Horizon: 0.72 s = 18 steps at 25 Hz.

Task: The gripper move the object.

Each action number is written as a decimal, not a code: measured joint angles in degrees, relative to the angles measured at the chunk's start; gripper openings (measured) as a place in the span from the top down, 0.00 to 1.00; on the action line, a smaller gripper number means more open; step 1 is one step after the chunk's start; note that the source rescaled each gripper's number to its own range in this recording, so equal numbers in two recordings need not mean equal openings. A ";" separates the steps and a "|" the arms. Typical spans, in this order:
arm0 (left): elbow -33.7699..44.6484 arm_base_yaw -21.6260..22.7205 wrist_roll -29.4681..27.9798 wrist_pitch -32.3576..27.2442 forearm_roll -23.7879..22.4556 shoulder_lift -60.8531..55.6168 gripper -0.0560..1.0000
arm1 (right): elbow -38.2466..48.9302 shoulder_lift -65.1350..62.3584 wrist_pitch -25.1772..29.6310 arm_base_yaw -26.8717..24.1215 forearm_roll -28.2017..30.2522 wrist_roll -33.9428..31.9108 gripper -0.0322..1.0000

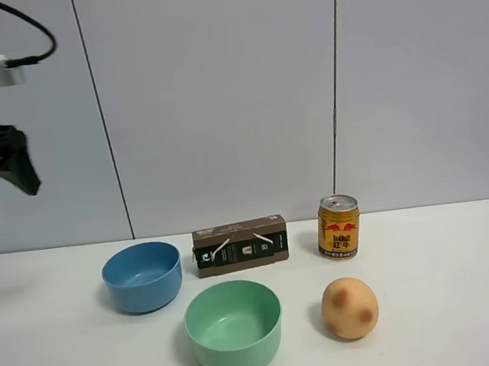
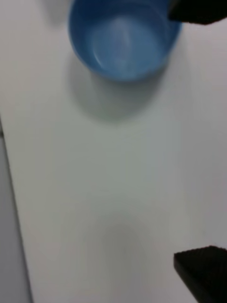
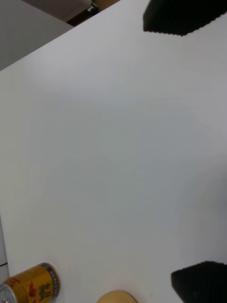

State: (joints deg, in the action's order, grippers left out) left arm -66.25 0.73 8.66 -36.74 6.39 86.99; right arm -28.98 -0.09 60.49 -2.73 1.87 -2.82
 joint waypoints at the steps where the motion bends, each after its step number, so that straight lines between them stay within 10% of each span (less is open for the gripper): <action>1: 2.90 1.67 0.00 0.06 0.00 -2.71 0.03 | 0.00 0.00 0.00 0.00 0.00 0.00 0.00; 18: 30.76 16.39 -1.51 -13.12 -0.03 -58.15 0.03 | 0.00 0.00 0.00 0.00 0.00 0.00 0.00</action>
State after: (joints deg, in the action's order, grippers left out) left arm -35.49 17.12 7.15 -49.86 6.37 28.84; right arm -28.98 -0.09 60.49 -2.73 1.87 -2.82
